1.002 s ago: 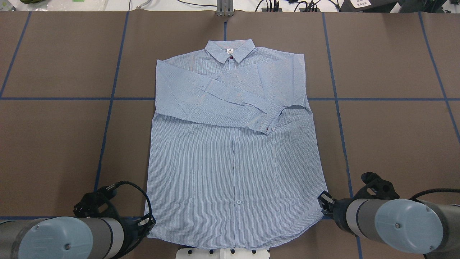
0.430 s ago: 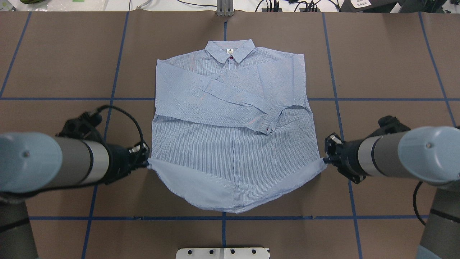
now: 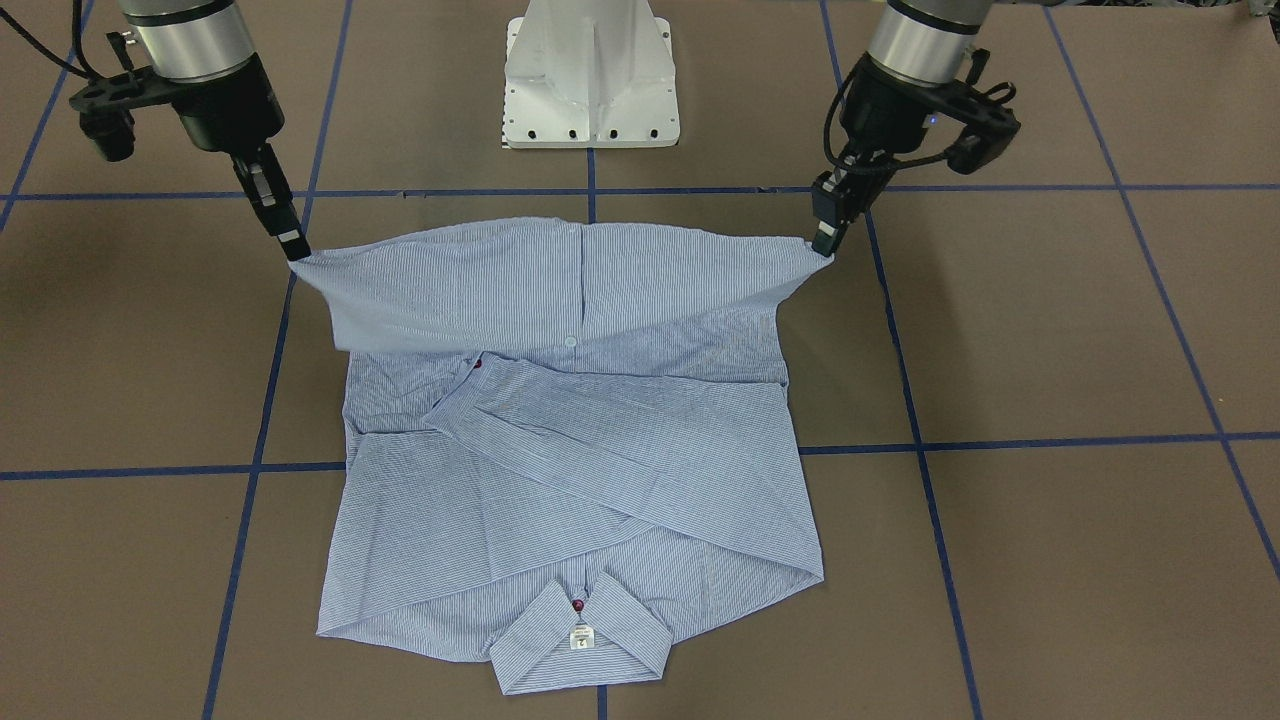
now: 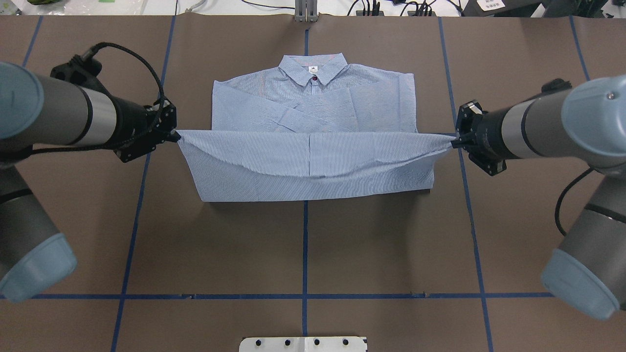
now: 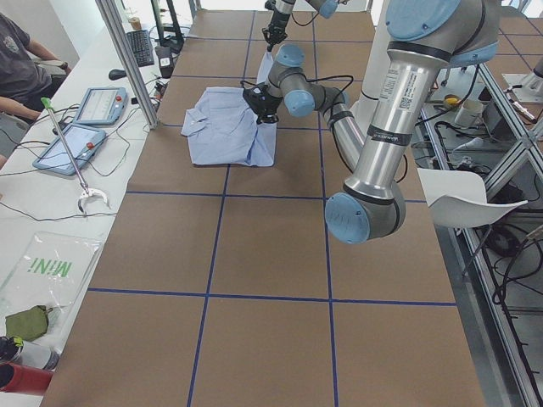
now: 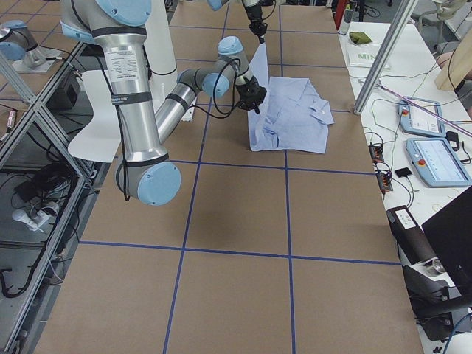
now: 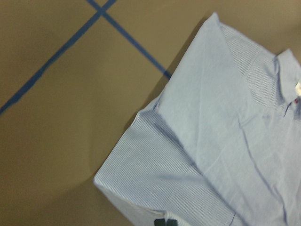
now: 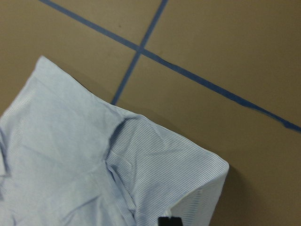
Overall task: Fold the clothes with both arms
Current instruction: 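Lift the hem with both grippers and fold it toward the collar, then lay the hem down near the collar with both grippers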
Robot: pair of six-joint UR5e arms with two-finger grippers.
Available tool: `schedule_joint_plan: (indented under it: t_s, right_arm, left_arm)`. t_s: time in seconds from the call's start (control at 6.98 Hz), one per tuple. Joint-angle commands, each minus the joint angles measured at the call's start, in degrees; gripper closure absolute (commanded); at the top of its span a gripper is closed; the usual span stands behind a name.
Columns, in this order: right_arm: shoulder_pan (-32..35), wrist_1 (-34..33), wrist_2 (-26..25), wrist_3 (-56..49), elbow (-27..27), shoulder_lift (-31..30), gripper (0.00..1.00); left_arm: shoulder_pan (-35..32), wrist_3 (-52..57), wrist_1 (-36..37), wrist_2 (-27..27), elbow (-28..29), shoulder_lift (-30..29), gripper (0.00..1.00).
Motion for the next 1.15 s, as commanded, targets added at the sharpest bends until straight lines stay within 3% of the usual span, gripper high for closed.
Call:
schedule_joint_plan:
  t_s: [0.0,0.29,0.43,0.72,0.86,1.0]
  right_arm:
    - [2.5,0.6,-6.3,-1.4,-12.9,9.3,1.00]
    - [2.3,3.6,-7.2,-4.4,-25.1,14.9,1.00]
    - [2.4,11.6,-7.2,-4.4,-31.5,15.5,1.00]
    - [2.8,15.8,-7.3,-5.1,-36.1,15.5,1.00]
    - [2.9,15.8,-7.3,-5.5,-36.4,15.5,1.00]
    - [2.9,15.8,-7.2,-5.3,-40.2,18.8,1.00]
  left_arm:
    - [-4.0,1.9,-5.4,-1.3,11.7,-5.5,1.00]
    - [-5.3,2.1,-15.8,-1.1,23.8,-8.3,1.00]
    - [-5.5,2.1,-19.6,-1.0,31.3,-11.4,1.00]
    - [-5.7,2.1,-29.8,0.4,45.1,-16.8,1.00]
    - [-5.7,2.1,-31.3,2.3,50.0,-19.6,1.00]
    - [-5.7,3.0,-34.2,2.5,53.0,-20.3,1.00]
